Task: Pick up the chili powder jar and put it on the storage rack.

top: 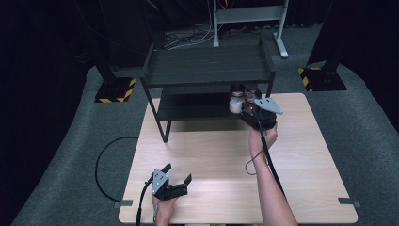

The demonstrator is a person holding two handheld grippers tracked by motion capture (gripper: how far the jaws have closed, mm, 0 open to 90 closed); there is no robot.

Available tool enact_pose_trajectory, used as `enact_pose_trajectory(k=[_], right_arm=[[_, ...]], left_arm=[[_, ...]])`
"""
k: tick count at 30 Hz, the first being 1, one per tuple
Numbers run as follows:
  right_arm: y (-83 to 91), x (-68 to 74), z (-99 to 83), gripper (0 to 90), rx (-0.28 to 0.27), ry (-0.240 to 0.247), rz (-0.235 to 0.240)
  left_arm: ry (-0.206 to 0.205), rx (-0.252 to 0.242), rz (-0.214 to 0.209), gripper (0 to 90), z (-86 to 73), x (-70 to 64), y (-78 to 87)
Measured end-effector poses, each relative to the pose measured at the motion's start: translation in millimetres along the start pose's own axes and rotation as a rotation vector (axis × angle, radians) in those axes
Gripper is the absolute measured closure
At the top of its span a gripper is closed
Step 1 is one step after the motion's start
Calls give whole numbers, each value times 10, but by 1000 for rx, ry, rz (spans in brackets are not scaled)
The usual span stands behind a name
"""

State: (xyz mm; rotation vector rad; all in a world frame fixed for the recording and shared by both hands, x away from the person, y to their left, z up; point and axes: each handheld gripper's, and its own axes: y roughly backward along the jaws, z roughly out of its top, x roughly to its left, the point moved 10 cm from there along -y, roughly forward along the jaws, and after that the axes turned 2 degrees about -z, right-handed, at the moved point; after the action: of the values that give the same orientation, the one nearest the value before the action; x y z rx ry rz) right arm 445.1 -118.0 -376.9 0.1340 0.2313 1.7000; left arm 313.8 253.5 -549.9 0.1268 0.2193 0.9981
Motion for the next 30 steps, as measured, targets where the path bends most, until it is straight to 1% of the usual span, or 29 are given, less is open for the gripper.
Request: enact_pose_trajectory(k=[9,13,19,22,28,30], right_arm=[[-16,50,-23,307,-17,-16,-31],[-27,88,-36,307,-27,-28,-54],[-51,155,-30,307,-24,-46,-97],[-65,202,-35,307,-26,-44,-126],[-94,267,-55,306,-28,-48,-169],[-110,285,-75,306,-27,-64,-180]], left_arm=[[0,1,0,6,1,-2,-2],[1,-1,0,6,0,1,0],[1,-2,-1,6,0,2,2],[4,-3,-1,6,-1,4,4],[5,-3,-1,6,0,4,3],[8,-5,0,6,-2,3,3]])
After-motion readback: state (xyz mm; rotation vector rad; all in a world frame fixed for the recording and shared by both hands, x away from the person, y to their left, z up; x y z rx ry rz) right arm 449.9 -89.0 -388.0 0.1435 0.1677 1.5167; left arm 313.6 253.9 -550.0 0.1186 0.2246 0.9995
